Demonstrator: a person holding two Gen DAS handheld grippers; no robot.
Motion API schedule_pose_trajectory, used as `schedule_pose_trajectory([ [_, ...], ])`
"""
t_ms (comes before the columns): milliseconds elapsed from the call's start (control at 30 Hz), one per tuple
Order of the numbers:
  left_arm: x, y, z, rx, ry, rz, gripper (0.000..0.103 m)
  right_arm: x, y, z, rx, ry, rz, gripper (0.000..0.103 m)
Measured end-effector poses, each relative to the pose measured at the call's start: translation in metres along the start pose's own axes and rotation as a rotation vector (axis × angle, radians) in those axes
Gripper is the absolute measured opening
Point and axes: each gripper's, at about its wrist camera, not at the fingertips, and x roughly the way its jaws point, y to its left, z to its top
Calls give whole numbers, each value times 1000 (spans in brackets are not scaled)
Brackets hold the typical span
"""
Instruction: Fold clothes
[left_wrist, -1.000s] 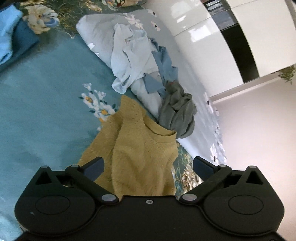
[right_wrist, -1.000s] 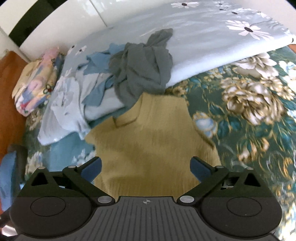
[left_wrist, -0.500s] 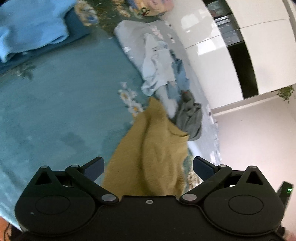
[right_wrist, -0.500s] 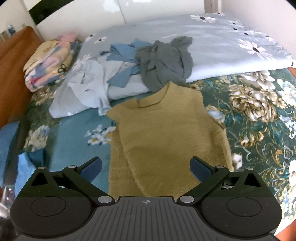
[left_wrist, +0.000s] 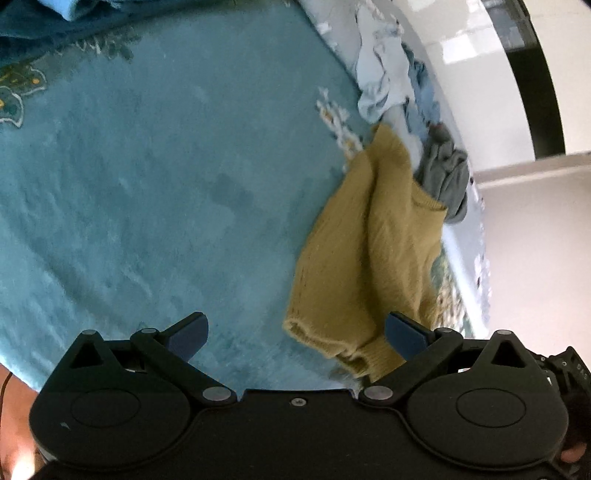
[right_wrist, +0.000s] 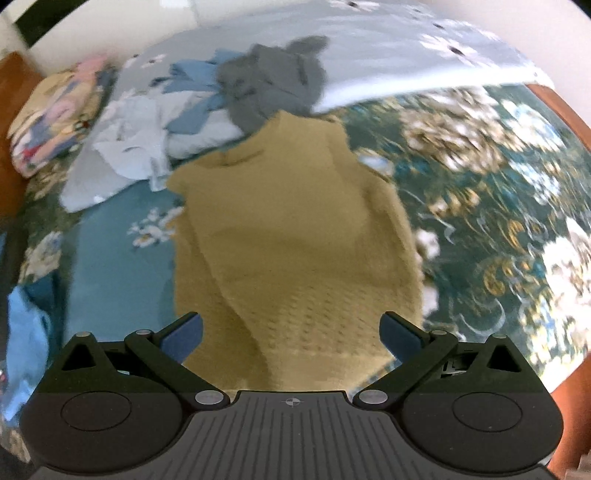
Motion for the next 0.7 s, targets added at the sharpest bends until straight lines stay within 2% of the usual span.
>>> schedule_pose_trajectory([
  [167,21,-3,-7,46,36,22,101,10,-31,-10,46,18,-7,102],
  [433,49,-6,-14,71,52,122,100,29,-81,-15,107,47,-2,102],
  [567,65,-12,-12,29,71,124,100,41,-103,-11,138,62,14,102],
  [700,80,-15,-9,-73,71,90,97,50,-122,-8,149,77,34,102],
])
